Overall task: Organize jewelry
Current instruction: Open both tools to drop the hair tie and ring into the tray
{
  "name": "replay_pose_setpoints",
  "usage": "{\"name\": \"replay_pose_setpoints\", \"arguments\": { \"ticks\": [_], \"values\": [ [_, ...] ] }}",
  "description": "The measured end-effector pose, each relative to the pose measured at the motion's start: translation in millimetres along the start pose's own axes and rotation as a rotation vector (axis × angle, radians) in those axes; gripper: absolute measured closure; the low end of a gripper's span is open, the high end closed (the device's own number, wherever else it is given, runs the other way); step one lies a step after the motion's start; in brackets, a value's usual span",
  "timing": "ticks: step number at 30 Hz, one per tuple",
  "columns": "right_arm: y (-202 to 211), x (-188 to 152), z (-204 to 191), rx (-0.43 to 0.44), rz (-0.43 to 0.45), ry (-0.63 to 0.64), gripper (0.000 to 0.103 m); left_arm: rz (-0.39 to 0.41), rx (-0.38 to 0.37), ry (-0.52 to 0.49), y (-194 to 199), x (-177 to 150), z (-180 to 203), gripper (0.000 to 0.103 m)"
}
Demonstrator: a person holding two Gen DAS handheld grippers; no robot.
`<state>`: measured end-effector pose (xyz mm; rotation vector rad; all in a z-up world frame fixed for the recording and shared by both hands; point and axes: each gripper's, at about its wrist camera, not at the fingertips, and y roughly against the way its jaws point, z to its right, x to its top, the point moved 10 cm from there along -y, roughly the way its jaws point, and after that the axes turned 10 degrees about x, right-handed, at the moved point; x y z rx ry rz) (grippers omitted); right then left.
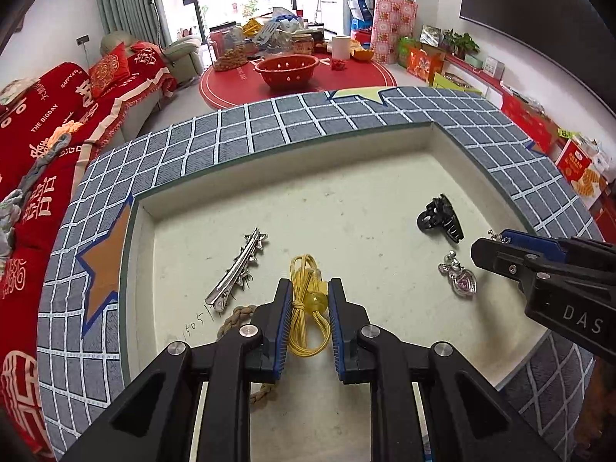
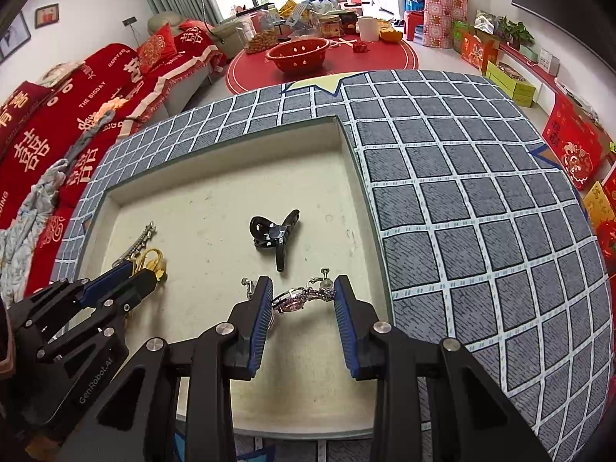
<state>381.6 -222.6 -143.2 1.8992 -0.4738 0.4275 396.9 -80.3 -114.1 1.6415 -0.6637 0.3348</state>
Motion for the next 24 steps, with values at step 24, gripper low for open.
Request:
{"name": "replay_pose_setpoints", "arguments": {
  "ticks": [24],
  "values": [
    [16.0, 8.3, -7.9, 0.154, 0.062, -0.115, 0.039, 0.036, 0.023, 0.026, 18.8, 2.3, -12.6, 0.07]
  ]
}}
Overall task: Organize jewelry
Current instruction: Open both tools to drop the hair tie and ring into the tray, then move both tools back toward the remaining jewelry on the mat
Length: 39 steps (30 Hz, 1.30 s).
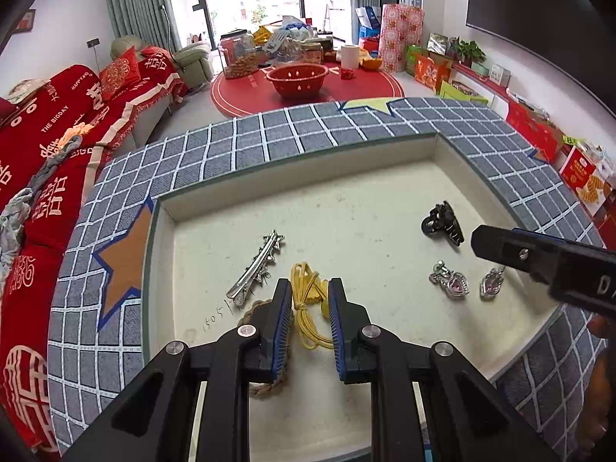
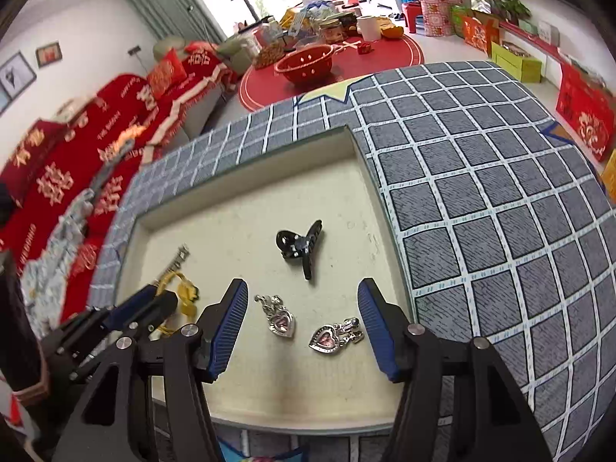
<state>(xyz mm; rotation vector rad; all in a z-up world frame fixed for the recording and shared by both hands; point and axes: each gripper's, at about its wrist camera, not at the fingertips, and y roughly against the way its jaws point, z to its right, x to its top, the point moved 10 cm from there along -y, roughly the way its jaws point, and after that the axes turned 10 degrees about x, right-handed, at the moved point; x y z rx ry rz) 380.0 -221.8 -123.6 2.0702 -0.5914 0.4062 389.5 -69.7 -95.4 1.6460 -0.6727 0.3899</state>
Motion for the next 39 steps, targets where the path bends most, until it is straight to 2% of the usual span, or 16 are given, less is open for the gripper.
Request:
{"name": "replay_pose_setpoints", "arguments": {
  "ticks": [3, 6, 7, 8, 9, 11, 15, 18, 20, 26, 30, 35, 39],
  "values": [
    [16.1, 2.8, -5.2, 0.019, 0.034, -0.013, 0.036, 0.024, 0.003, 0.003, 9.5, 3.2, -4.9, 0.07],
    [30.8, 2.9, -10.4, 0.033, 0.056, -0.021, 0.029, 0.056, 0.007, 0.007, 23.3, 2.8, -12.3, 0.07],
    [37.3, 2.2, -11.5, 0.038, 0.066, -0.022, 0.027, 0.064, 0.009, 0.012, 28.6, 1.9, -16.0, 0.061],
    [42.6, 1.5, -12.9, 0.042, 0.073, -0.021, 0.027, 0.07, 0.009, 0.021, 33.4, 1.0, -19.7, 0.017],
    [49.0, -0.8, -15.2, 0.045, 0.08, -0.018, 0.027, 0.079, 0.014, 0.034, 37.3, 0.9, -24.1, 0.0],
    [57.0, -2.5, -16.2, 0.052, 0.083, -0.016, 0.023, 0.14, 0.019, 0.069, 53.3, 2.1, -36.0, 0.0],
    [75.0, -13.6, -19.7, 0.065, 0.1, -0.027, 0.022, 0.15, 0.026, 0.044, 69.0, -6.8, -45.1, 0.0],
    [88.5, -21.7, -22.9, 0.083, 0.118, -0.032, 0.012, 0.153, 0.028, 0.052, 80.0, -19.1, -52.2, 0.0],
    [95.9, -27.2, -24.3, 0.083, 0.13, -0.029, 0.0, 0.143, 0.008, 0.068, 86.2, -29.7, -56.4, 0.0],
    [116.7, -48.3, -36.2, 0.073, 0.181, 0.023, 0.0, 0.114, -0.042, 0.082, 97.9, -66.2, -52.5, 0.0],
    [121.3, -75.0, -43.3, 0.077, 0.122, 0.033, 0.0, 0.09, -0.044, 0.083, 98.5, -92.3, -45.9, 0.0],
    [120.6, -119.1, -40.8, 0.057, 0.046, 0.03, 0.0, 0.017, -0.05, 0.095, 86.9, -118.6, -41.1, 0.0],
    [119.7, -158.5, -29.7, -0.007, -0.005, 0.045, 0.0, -0.031, -0.06, 0.12, 78.2, -131.6, -39.6, 0.0]
  ]
}}
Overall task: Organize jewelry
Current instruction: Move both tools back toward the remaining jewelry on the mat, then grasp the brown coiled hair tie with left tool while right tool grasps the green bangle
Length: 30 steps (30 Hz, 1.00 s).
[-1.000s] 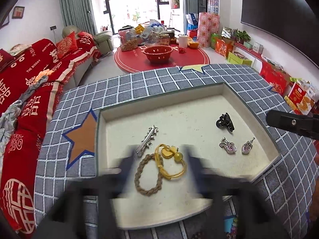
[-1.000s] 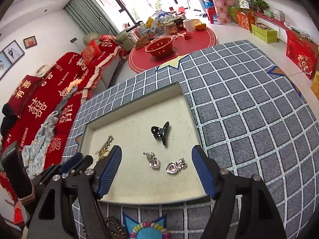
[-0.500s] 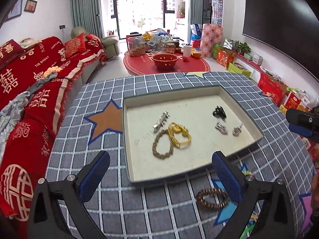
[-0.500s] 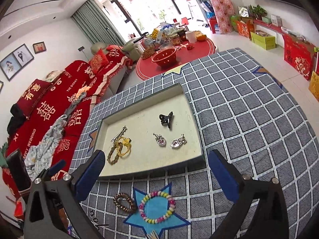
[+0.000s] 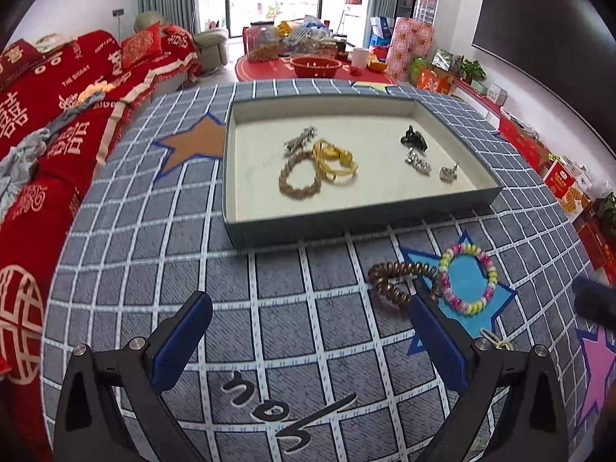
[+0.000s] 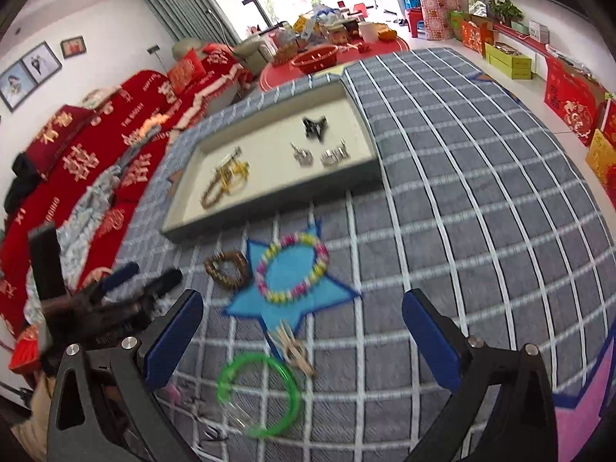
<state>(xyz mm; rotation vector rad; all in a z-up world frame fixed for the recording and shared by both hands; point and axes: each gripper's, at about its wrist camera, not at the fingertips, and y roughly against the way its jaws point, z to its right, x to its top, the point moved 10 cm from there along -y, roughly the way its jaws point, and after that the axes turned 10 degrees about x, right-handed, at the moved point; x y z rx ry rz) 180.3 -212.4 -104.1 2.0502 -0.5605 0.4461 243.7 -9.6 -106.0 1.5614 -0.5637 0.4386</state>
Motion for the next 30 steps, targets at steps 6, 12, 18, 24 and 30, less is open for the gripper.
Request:
{"name": "replay_pose_setpoints", "arguments": {
  "ticks": [6, 12, 18, 24, 30],
  "values": [
    [-2.4, -42.9, 11.7, -0.068, -0.056, 0.009, 0.0, -0.057, -0.023, 0.054, -8.9, -10.5, 3.5, 0.0],
    [-4.5, -65.9, 14.4, -0.098, -0.085, 0.01, 0.0, -0.082, -0.033, 0.067, -14.1, -12.4, 12.8, 0.0],
    [-9.8, -76.0, 6.9, -0.14, -0.107, 0.059, 0.0, -0.103, -0.024, 0.076, -21.5, -14.5, 17.8, 0.0],
    [-15.4, -76.3, 1.7, -0.165, -0.116, 0.075, 0.0, -0.109, 0.002, 0.059, -27.2, -15.0, 21.0, 0.0],
    [-23.7, -79.5, -1.9, -0.196, -0.137, 0.096, 0.008, -0.117, 0.013, 0.063, -32.7, -11.3, 22.7, 0.0]
  ]
}}
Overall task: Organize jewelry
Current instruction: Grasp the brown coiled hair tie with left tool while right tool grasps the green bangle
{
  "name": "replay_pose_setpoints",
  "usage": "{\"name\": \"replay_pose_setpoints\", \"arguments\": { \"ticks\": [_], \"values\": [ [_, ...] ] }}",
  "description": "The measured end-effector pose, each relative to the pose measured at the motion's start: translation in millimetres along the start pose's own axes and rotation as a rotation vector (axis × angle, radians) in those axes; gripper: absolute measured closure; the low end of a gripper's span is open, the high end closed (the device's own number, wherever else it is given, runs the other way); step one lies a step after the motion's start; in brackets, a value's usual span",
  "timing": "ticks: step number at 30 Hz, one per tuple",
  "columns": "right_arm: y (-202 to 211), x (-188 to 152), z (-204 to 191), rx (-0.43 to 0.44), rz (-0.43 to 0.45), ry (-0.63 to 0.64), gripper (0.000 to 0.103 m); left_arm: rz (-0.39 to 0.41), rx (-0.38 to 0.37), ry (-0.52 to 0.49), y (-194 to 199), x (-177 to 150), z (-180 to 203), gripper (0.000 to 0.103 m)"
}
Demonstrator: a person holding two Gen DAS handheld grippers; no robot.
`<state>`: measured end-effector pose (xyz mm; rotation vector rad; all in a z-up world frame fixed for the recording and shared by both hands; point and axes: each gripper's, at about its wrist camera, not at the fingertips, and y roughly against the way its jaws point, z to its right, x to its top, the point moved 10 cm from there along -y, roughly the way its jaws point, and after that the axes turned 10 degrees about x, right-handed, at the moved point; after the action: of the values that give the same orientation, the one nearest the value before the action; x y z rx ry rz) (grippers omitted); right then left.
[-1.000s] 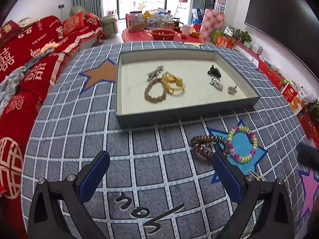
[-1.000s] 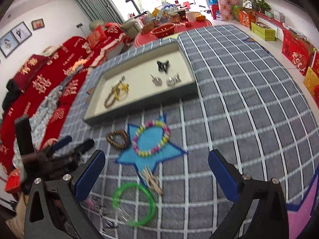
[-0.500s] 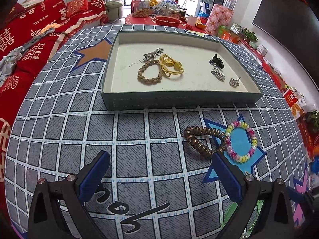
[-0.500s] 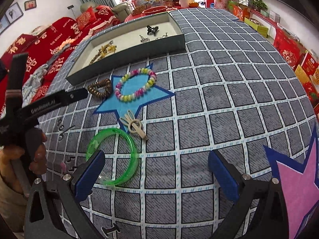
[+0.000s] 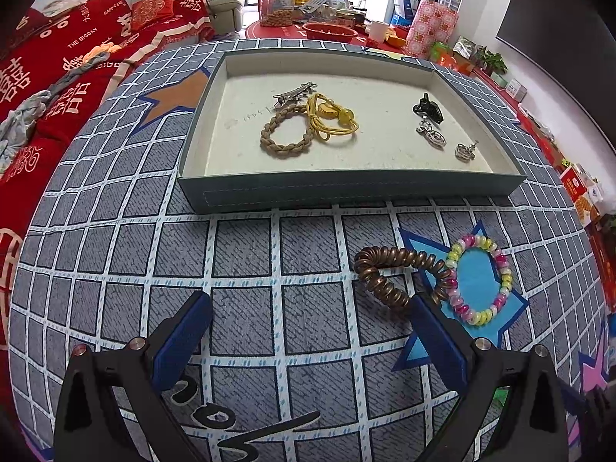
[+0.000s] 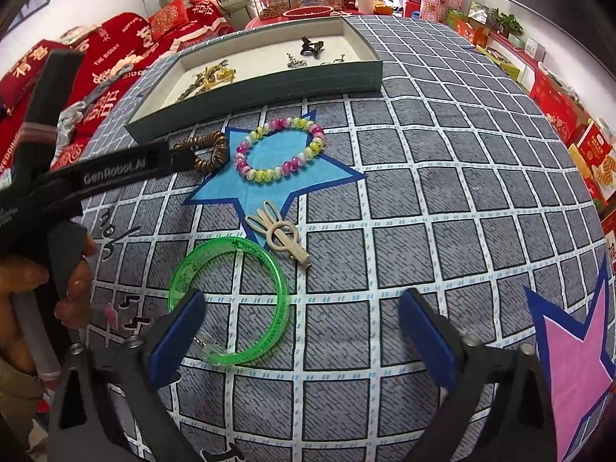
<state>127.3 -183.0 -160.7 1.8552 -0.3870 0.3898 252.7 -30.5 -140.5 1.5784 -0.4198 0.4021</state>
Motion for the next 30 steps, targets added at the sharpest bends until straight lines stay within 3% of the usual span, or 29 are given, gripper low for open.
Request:
{"name": "replay_pose_setpoints", "arguments": {
  "ticks": [5, 10, 13, 24, 30],
  "values": [
    [-1.6, 1.1, -3.7, -0.052, 0.005, 0.045, 0.023, -0.002, 0.011, 0.003, -3.7, 4.9, 4.2, 0.0],
    [-4.3, -2.3, -12.5, -0.104, -0.001, 0.127, 0.028, 0.001, 0.009, 0.003, -3.2, 7.5, 9.5, 0.003],
    [-3.5, -3.2, -15.8, -0.099, -0.002, 0.134, 0.029, 0.001, 0.026, -0.011, -2.6, 9.0, 10.6, 0.013],
    [-0.9, -5.5, -16.2, -0.077, 0.01, 0.129, 0.029, -0.039, -0.094, 0.178, 0.7, 16.4, 0.6, 0.013],
    [-1.2, -5.4, -16.6, -0.087, 0.015, 0.135, 0.029, -0.045, -0.062, 0.186, -5.1, 21.6, 9.8, 0.013]
  ]
}}
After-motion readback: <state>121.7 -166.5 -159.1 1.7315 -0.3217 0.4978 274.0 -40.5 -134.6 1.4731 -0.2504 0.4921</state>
